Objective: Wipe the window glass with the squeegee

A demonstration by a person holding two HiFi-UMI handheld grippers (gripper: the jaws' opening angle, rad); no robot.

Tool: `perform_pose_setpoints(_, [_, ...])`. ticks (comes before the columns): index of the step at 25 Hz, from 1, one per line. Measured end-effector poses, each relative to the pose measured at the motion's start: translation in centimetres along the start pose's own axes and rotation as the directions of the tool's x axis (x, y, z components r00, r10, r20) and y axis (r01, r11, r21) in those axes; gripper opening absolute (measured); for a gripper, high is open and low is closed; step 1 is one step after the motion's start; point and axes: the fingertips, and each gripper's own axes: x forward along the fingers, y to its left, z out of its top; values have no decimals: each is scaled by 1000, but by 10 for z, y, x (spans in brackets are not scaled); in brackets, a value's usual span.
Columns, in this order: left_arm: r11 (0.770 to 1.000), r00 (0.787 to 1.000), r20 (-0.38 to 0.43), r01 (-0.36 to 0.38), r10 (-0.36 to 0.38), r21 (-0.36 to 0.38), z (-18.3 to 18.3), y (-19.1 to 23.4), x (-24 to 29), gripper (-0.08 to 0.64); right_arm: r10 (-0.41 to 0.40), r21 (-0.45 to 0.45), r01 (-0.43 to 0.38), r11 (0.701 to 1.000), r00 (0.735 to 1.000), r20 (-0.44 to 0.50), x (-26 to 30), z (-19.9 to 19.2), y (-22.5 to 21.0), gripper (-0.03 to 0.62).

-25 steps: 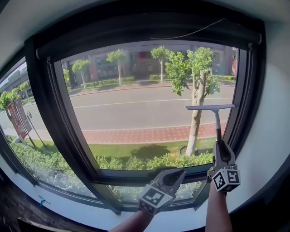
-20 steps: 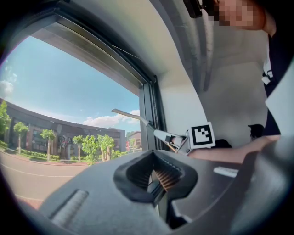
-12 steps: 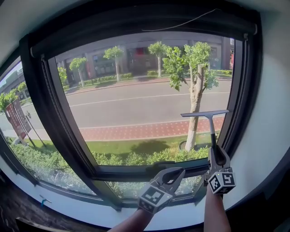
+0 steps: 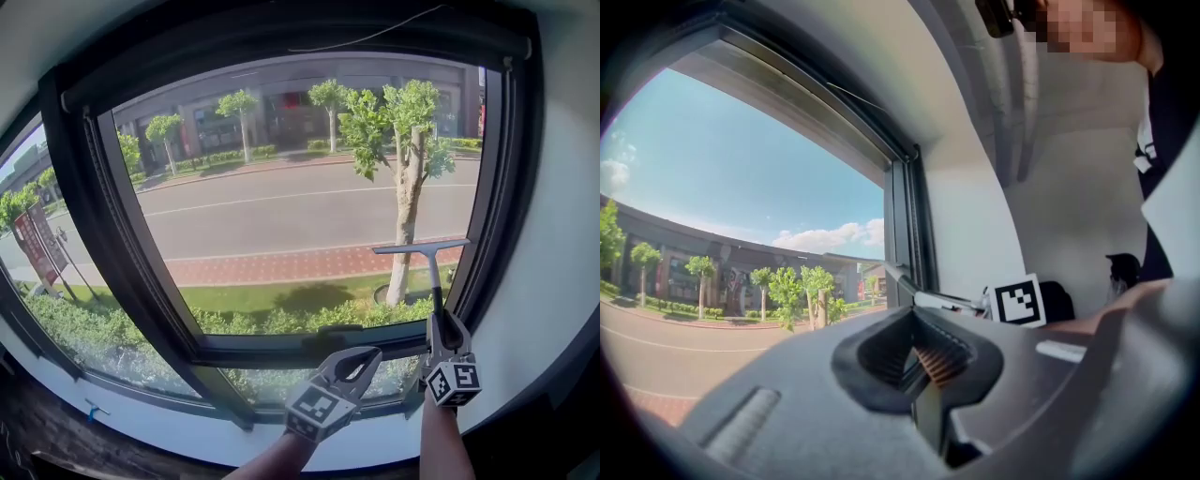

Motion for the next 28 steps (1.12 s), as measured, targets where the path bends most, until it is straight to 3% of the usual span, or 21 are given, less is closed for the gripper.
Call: perform_pose_setpoints(28, [997, 994, -110, -28, 20, -73, -33, -6, -20, 3, -23, 61, 35, 997, 982, -189, -44, -107, -6, 98])
